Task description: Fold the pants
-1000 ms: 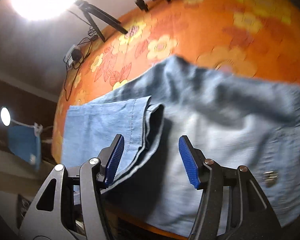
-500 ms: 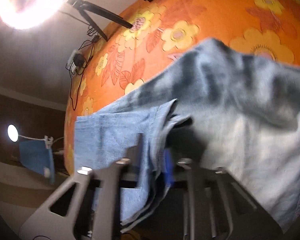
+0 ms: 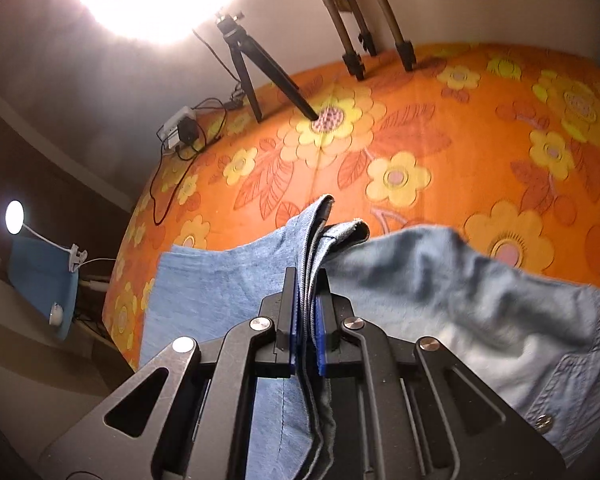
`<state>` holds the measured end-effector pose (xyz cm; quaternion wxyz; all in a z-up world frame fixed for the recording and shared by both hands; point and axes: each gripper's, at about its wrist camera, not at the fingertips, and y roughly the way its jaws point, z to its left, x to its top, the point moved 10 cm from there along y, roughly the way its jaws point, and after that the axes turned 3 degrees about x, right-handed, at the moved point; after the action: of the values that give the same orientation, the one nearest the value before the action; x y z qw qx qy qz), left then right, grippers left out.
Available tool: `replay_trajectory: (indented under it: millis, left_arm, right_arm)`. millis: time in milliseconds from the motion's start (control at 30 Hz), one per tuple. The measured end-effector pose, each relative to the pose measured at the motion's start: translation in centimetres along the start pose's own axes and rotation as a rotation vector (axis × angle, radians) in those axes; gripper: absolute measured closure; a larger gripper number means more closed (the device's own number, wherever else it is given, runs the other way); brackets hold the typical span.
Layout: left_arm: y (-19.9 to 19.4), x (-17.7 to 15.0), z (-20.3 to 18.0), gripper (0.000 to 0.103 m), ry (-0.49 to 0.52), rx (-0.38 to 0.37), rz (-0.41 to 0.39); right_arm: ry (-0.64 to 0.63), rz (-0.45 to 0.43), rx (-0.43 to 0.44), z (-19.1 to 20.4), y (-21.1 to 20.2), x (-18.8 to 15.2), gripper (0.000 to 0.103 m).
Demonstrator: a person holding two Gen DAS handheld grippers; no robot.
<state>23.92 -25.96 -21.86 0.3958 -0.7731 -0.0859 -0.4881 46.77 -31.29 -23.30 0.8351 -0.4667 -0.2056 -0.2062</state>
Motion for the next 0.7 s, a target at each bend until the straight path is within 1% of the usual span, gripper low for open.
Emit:
replay_trajectory:
  millis: [300,400,533,700]
  left_arm:
    - [1.6,1.2,-2.7,0.098,0.033,-0.047,-0.002]
    - [2.3,1.2,-3.7,0.098,0.046,-0.061,0.013]
    - [3.0,1.2,-4.5,0.098,0.069,-0.06,0.04]
    - [3.5,1.5,-5.3,0.098,0.088,-0.071,0.05]
  right_arm:
    - [0.008,-0.035,-0.038,-2.9,-2.6,1.0,0.096]
    - [0.011,-0.045,-0.053,-4.0,-3.5,1.0,0.096]
    - [0.015,-0.052,-0.072,-5.4,-4.3,0.9,0.096]
    - [0.035,-0.063,-0.079,-6.9,-5.1,0.9,0.096]
